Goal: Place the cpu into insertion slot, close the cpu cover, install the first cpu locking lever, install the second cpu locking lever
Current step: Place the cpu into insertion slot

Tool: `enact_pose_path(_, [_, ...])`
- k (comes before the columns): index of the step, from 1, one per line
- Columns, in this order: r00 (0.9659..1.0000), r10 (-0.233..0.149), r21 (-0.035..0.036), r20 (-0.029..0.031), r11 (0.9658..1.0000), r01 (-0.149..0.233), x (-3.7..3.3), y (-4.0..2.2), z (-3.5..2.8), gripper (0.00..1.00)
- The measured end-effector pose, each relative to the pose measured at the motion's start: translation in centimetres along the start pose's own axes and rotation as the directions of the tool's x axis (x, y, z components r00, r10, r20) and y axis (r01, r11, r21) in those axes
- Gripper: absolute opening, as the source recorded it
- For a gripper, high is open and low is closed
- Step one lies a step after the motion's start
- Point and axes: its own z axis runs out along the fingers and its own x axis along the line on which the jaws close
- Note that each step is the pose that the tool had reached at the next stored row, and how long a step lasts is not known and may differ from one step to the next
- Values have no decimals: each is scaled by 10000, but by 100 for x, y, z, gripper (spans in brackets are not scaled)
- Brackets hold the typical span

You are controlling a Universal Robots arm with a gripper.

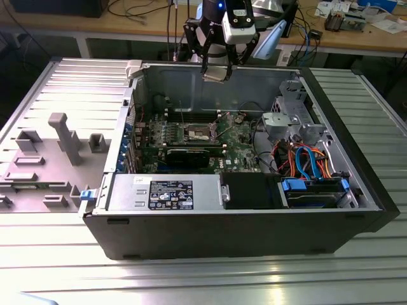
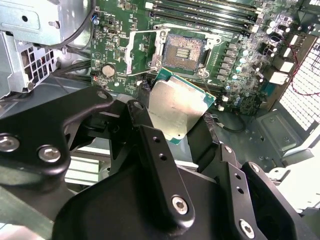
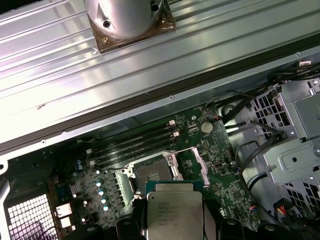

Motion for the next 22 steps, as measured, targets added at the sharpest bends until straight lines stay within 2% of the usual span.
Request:
enact_pose_path(4, [10000,53,0,4,10000,-53,0,0,0,55])
enact_pose_path(8, [9983,579,-12,51,9983,-579,0,0,1,55])
enact_pose_path(22, [9981,621,-13,55,9981,-621,0,0,1,55])
